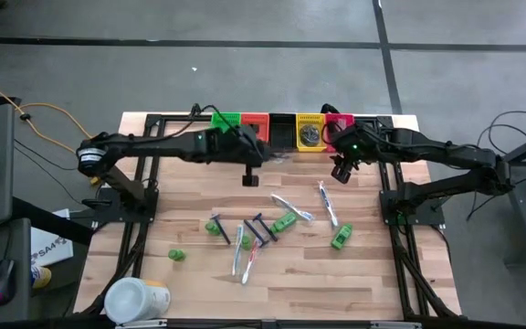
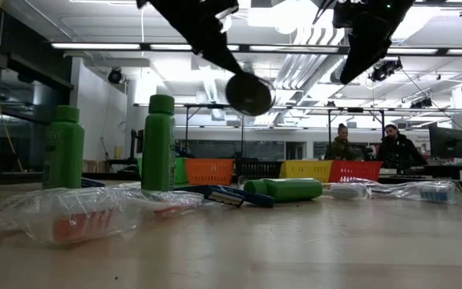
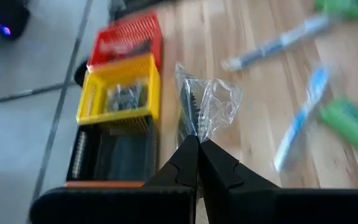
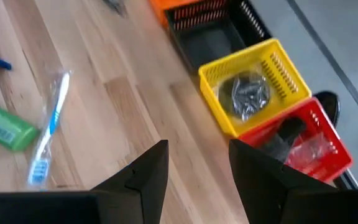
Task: Pick & Place Travel size toiletries
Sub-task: Put the black hairbrush into the yellow bin
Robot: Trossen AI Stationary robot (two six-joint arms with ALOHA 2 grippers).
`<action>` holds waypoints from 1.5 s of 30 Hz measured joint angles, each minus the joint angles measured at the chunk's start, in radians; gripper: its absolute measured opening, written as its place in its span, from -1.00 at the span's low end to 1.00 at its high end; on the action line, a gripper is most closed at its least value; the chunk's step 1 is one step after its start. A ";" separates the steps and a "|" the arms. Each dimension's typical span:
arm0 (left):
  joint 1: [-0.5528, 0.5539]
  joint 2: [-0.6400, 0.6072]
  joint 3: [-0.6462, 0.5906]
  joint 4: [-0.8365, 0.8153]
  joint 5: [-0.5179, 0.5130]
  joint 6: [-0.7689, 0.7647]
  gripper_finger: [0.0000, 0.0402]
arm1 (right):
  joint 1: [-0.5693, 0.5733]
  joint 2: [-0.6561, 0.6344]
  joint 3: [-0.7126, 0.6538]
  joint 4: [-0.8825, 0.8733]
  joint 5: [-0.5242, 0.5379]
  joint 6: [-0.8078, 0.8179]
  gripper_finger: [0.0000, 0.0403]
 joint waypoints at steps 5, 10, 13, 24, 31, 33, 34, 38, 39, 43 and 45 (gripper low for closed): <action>0.063 -0.001 -0.041 0.116 0.139 0.000 -1.00 | 0.008 -0.001 -0.067 0.163 -0.003 -0.056 -0.19; 0.089 -0.013 -0.059 0.123 0.186 0.001 -1.00 | 0.033 -0.005 -0.228 0.438 -0.004 -0.150 -0.19; 0.099 -0.011 -0.086 0.113 0.198 0.019 -1.00 | 0.042 -0.004 -0.318 0.624 -0.005 -0.170 -0.19; 0.099 -0.016 -0.142 0.149 0.249 0.047 -1.00 | 0.057 0.004 -0.527 1.083 -0.128 -0.344 -0.19; 0.099 -0.016 -0.142 0.208 0.301 0.047 -1.00 | 0.058 0.055 -0.527 1.187 -0.170 -0.386 -0.19; 0.098 -0.016 -0.142 0.224 0.302 0.044 -1.00 | 0.062 0.085 -0.526 1.224 -0.208 -0.386 -0.19; 0.098 -0.016 -0.142 0.224 0.302 0.044 -1.00 | 0.066 0.098 -0.526 1.239 -0.206 -0.386 -0.19; 0.098 -0.016 -0.142 0.225 0.344 0.044 -1.00 | 0.074 0.146 -0.526 1.271 -0.137 -0.385 -0.19; 0.098 -0.016 -0.142 0.225 0.352 0.044 -1.00 | 0.073 0.155 -0.526 1.283 -0.137 -0.383 -0.19; 0.085 -0.016 -0.142 0.240 0.352 0.043 -1.00 | 0.072 0.186 -0.526 1.357 -0.191 -0.359 -0.19; 0.073 -0.016 -0.142 0.264 0.357 0.043 -1.00 | 0.077 0.198 -0.526 1.379 -0.226 -0.357 -0.19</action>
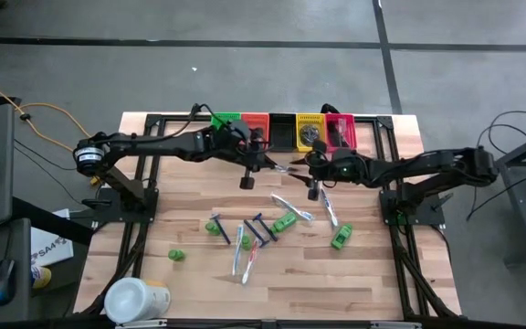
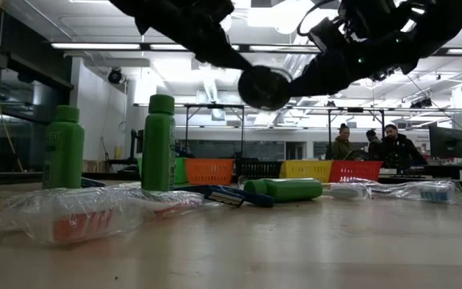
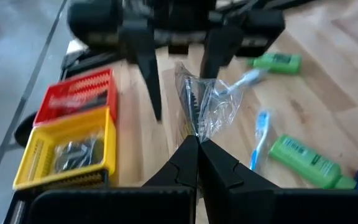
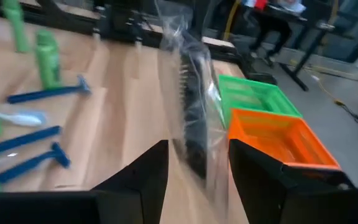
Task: Pick & Place Travel size toiletries
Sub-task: Put the black hairbrush into the yellow bin
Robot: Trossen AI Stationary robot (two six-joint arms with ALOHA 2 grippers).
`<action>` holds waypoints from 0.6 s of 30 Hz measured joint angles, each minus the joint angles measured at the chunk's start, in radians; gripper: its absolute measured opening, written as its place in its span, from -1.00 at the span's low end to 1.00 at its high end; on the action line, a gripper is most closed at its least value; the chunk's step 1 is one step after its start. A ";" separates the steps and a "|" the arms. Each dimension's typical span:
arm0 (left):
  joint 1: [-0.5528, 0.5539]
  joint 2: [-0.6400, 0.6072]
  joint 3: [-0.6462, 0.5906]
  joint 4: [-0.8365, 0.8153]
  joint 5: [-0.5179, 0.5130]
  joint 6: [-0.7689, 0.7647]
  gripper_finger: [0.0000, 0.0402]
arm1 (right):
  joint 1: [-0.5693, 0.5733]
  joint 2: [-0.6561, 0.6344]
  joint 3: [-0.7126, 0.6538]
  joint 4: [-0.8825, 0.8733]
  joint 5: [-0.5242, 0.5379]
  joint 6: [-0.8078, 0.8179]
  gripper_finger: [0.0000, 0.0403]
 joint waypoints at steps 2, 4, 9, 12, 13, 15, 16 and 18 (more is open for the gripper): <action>-0.010 0.000 0.000 0.016 0.011 0.001 -1.00 | 0.007 0.009 0.000 0.027 -0.015 0.001 -0.20; -0.010 0.000 0.000 0.015 0.014 0.000 -1.00 | 0.016 0.016 0.000 0.044 -0.009 0.003 -0.22; -0.009 0.000 0.000 -0.001 0.011 -0.016 -1.00 | 0.020 0.017 0.000 0.060 -0.007 0.026 -0.51; -0.009 0.000 0.000 -0.003 0.016 -0.027 -1.00 | 0.020 0.017 0.000 0.057 -0.033 0.044 -0.82; -0.009 0.000 0.000 -0.007 0.019 -0.032 -0.98 | 0.020 0.017 0.000 0.055 -0.037 0.049 -0.87; -0.009 0.000 0.000 -0.012 0.010 -0.056 -0.94 | 0.020 0.017 0.000 0.053 -0.040 0.053 -0.88; -0.009 0.000 0.000 -0.019 -0.010 -0.073 -0.91 | 0.020 0.017 0.000 0.051 -0.039 0.063 -0.88; -0.009 0.000 0.001 -0.044 -0.050 -0.079 -0.81 | 0.020 0.017 0.000 0.043 -0.036 0.100 -0.87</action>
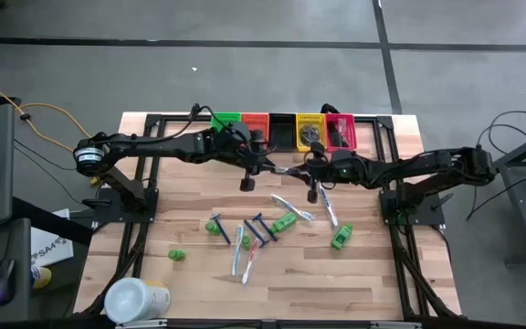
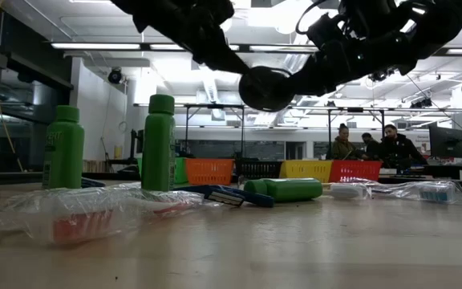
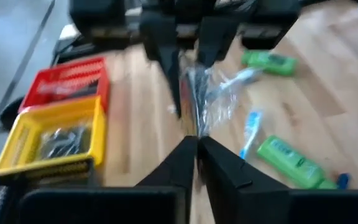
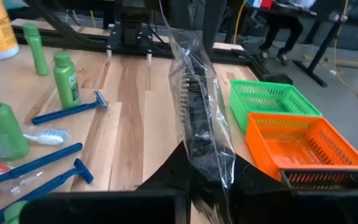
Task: Pick & Place Travel size toiletries
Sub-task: Put the black hairbrush into the yellow bin
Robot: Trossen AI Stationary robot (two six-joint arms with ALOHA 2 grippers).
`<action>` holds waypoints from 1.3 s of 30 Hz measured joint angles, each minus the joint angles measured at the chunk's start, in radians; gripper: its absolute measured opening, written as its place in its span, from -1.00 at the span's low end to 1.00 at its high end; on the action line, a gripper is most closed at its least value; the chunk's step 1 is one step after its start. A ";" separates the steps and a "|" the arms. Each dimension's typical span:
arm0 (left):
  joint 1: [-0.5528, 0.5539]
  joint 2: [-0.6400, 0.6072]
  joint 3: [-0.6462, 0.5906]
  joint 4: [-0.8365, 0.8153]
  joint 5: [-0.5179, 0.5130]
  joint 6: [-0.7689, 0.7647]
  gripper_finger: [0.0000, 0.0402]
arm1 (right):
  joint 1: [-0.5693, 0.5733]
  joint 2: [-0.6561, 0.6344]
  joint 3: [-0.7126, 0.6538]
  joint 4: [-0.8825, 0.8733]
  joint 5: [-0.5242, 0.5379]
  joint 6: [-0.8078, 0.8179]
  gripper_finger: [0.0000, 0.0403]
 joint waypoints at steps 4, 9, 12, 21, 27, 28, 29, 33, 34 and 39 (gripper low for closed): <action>0.001 -0.016 -0.001 -0.021 -0.066 -0.017 -0.54 | -0.003 -0.004 0.000 -0.019 0.019 0.027 -0.87; 0.000 -0.082 0.050 -0.176 -0.320 -0.092 -0.27 | -0.009 -0.024 0.000 -0.077 0.179 0.061 -0.88; 0.001 -0.136 0.068 -0.306 -0.437 -0.132 -0.26 | -0.053 -0.048 0.016 -0.148 0.276 0.127 -0.88; 0.001 -0.356 -0.083 -0.455 -0.484 -0.279 -0.45 | -0.318 -0.036 0.078 -0.359 0.370 0.362 -0.88; 0.000 -0.543 -0.306 -0.270 -0.477 -0.350 -0.54 | -0.424 0.012 0.078 -0.360 0.274 0.394 -0.86; 0.000 -0.572 -0.343 -0.234 -0.471 -0.359 -0.55 | -0.433 0.031 0.078 -0.353 0.258 0.395 -0.86; 0.000 -0.599 -0.378 -0.192 -0.467 -0.367 -0.55 | -0.436 0.053 0.078 -0.337 0.254 0.395 -0.86; 0.001 -0.684 -0.468 -0.126 -0.464 -0.392 -0.55 | -0.432 0.123 0.078 -0.297 0.307 0.390 -0.84; 0.001 -0.697 -0.477 -0.123 -0.463 -0.395 -0.55 | -0.431 0.132 0.078 -0.298 0.332 0.393 -0.82; 0.000 -0.735 -0.497 -0.129 -0.444 -0.419 -0.55 | -0.435 0.147 0.078 -0.290 0.333 0.395 -0.59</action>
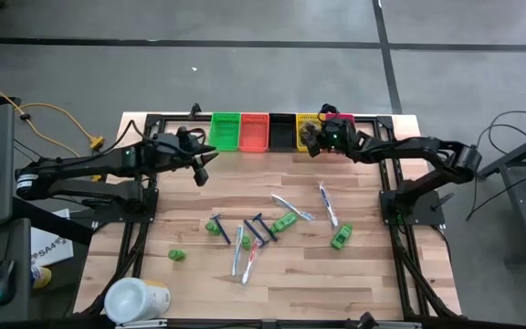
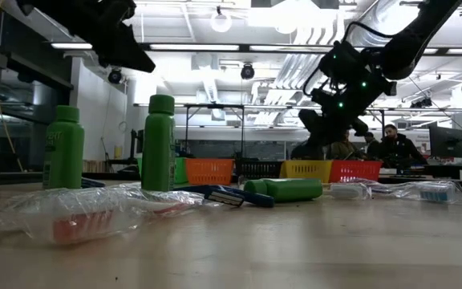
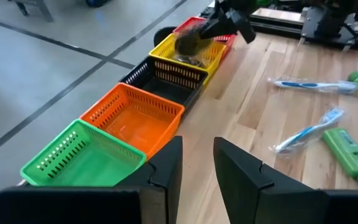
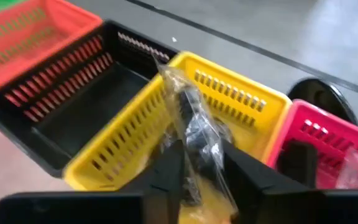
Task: Pick & Place Travel size toiletries
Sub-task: Put the black hairbrush into the yellow bin, then put the green shampoo bottle into the green bin
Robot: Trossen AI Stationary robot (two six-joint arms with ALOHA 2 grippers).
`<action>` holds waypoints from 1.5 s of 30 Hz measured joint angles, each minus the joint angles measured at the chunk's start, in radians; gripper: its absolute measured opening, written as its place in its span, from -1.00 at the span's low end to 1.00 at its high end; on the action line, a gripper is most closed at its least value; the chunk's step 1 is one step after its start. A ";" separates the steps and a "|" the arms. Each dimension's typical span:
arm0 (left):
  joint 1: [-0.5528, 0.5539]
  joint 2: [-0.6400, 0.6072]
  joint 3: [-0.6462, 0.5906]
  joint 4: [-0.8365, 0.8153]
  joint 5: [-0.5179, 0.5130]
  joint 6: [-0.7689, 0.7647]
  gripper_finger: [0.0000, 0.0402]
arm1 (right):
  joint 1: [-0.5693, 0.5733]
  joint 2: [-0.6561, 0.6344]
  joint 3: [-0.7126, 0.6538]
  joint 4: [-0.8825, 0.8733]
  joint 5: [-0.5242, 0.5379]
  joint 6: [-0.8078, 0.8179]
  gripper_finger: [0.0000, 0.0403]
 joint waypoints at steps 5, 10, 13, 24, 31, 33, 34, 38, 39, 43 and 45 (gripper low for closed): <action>0.000 0.002 -0.002 -0.009 0.005 0.000 -0.55 | 0.002 -0.003 0.000 0.027 -0.038 -0.004 -0.26; 0.000 0.000 -0.002 -0.023 0.007 -0.001 -0.55 | 0.003 -0.066 0.000 -0.022 -0.063 0.043 -0.03; 0.000 -0.008 -0.002 -0.040 0.007 -0.001 -0.55 | 0.002 -0.135 0.000 -0.068 -0.065 0.082 0.03; 0.000 -0.010 -0.002 -0.056 0.019 -0.011 -0.55 | 0.038 -0.326 0.000 -0.195 -0.334 0.100 -0.02; 0.000 -0.012 -0.002 -0.157 0.081 -0.073 -0.55 | 0.151 -0.325 0.000 -0.210 -0.448 0.049 -0.12; -0.009 -0.026 -0.002 -0.216 0.118 -0.089 -0.55 | 0.199 -0.325 0.000 -0.229 -0.493 0.046 -0.14; -0.022 -0.033 -0.002 -0.246 0.119 -0.100 -0.55 | 0.223 -0.325 0.000 -0.236 -0.493 0.045 -0.15; -0.111 -0.086 -0.002 -0.383 0.046 -0.189 -0.55 | 0.307 -0.325 0.000 -0.282 -0.448 0.027 -0.19; -0.142 -0.103 -0.002 -0.407 0.030 -0.222 -0.55 | 0.324 -0.325 0.000 -0.296 -0.432 0.026 -0.19; -0.289 -0.157 -0.001 -0.496 -0.049 -0.362 -0.55 | 0.371 -0.325 0.000 -0.314 -0.365 0.026 -0.20; -0.359 -0.164 -0.001 -0.548 -0.071 -0.433 -0.55 | 0.382 -0.325 0.000 -0.311 -0.338 0.025 -0.20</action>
